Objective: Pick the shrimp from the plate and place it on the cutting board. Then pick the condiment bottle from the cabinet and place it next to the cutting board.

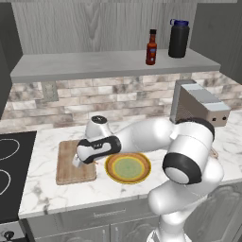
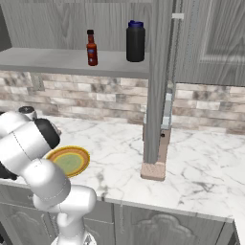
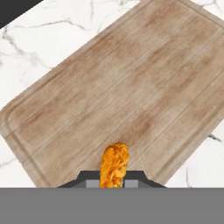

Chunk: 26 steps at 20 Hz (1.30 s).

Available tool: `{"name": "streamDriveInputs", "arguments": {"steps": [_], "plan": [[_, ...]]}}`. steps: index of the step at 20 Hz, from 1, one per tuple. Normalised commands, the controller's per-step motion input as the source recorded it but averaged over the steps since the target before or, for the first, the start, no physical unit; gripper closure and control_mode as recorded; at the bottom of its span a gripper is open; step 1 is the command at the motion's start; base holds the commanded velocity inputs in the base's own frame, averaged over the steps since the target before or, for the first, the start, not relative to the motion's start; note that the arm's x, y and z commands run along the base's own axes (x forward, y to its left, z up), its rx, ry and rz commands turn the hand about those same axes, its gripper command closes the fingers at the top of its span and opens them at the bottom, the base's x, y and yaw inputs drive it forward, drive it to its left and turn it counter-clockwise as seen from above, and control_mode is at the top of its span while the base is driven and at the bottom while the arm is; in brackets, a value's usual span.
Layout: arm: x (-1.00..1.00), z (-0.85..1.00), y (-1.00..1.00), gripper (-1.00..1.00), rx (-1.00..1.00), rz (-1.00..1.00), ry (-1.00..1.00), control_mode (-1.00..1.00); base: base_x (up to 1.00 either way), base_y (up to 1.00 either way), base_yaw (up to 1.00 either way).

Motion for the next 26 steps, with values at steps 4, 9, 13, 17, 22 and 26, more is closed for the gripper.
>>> {"name": "streamDriveInputs", "arguments": {"steps": [4, 9, 13, 17, 22, 26], "plan": [[0.2, -0.07, 0.06, 1.0, 0.0, 0.0, -0.06, -1.0, 0.0, 0.0, 0.0], [0.16, -0.18, 0.06, 1.0, 0.0, 0.0, -0.08, -1.0, 0.0, 0.0, 0.0], [0.12, -0.23, 0.15, 1.0, 0.0, 0.0, -0.06, -1.0, 0.0, 0.0, 0.0], [0.1, -0.19, 0.22, 1.0, 0.0, 0.0, -0.04, -1.0, 0.0, 0.0, 0.0], [0.14, -0.16, 0.26, 1.0, 0.0, 0.0, -0.02, -1.0, 0.0, 0.0, 0.0], [0.18, -0.17, 0.27, 1.0, 0.0, 0.0, -0.03, -1.0, 0.0, 0.0, 0.0]]}}
